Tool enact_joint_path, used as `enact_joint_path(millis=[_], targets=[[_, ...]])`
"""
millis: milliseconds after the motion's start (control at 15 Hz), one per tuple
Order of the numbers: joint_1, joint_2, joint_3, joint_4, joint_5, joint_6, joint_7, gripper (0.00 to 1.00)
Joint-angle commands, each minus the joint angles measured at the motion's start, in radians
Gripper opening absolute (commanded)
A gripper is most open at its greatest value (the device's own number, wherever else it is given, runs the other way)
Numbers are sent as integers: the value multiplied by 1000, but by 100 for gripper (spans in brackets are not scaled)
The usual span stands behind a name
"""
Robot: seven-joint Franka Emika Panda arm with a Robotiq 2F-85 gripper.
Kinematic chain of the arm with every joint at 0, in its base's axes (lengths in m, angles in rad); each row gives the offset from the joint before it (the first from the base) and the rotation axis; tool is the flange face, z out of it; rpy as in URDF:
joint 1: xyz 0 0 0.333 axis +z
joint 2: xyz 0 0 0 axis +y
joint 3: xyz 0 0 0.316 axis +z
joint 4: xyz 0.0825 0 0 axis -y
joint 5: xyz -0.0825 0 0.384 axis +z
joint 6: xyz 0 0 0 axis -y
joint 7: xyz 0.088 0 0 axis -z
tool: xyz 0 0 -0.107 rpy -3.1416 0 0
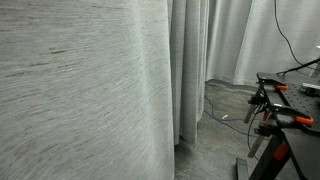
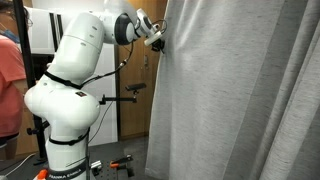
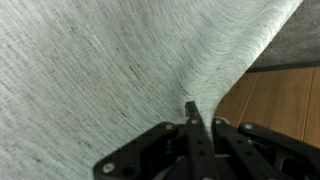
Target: Slide the curtain to the left
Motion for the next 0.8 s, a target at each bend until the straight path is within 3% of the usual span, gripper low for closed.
enact_joint_path(millis=[0,267,733], targets=[[62,63,-18,13,-31,-108,146,1],[92,66,-35,22,-63,-166,323,1],[120,70,-57,16,-110,-147,630,1]])
